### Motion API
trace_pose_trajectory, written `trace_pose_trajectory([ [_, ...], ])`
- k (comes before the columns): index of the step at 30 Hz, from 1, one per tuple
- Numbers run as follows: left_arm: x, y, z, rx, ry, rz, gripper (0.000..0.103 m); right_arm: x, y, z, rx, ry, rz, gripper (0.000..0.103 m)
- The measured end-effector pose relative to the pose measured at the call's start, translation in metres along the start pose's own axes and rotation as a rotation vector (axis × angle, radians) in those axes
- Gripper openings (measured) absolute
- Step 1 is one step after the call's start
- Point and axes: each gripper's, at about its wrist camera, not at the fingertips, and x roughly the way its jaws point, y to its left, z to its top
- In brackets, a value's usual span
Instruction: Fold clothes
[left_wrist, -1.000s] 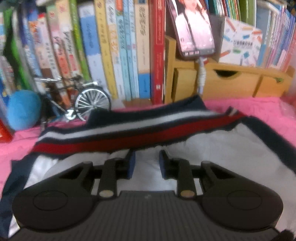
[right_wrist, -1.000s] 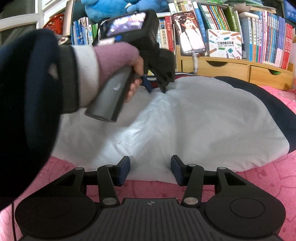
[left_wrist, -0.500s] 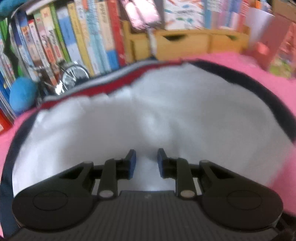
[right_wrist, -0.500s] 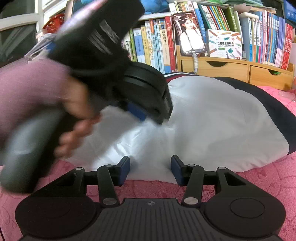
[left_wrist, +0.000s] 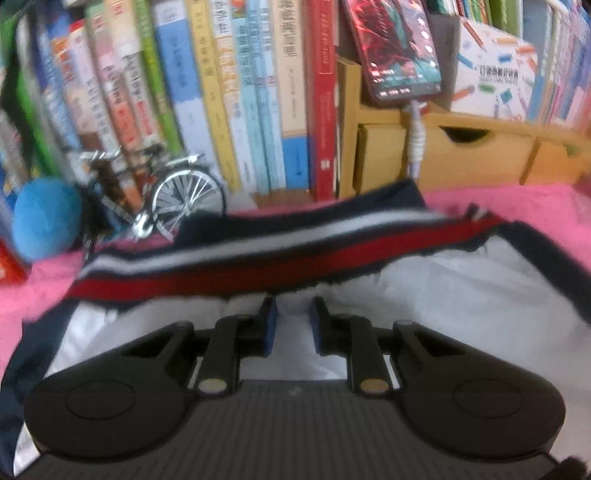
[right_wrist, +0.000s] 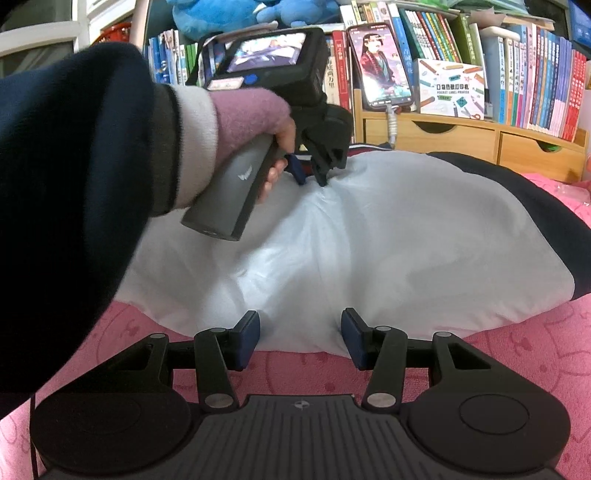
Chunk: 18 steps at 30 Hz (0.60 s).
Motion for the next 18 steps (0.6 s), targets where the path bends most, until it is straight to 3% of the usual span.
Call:
trace_pose_trajectory([
  [7,-0.075,0.0,-0.041,0.121,-0.027,-0.144,0.022,-0.001,-0.001,0.0,0.001,-0.001,0.002,0.05],
  [10,-0.084,-0.002,-0.063,0.187,0.006,-0.158,0.023,0.001,-0.001,0.0,0.001,-0.001,0.002,0.05],
  [14,-0.057,-0.002,-0.071,0.231,-0.001,-0.086,0.023,0.001,-0.001,0.001,-0.002,-0.002,0.002,0.05],
  [18,-0.017,0.01,-0.042,0.173,-0.071,0.101,0.024,0.001,-0.001,0.001,-0.002,-0.002,0.003,0.05],
])
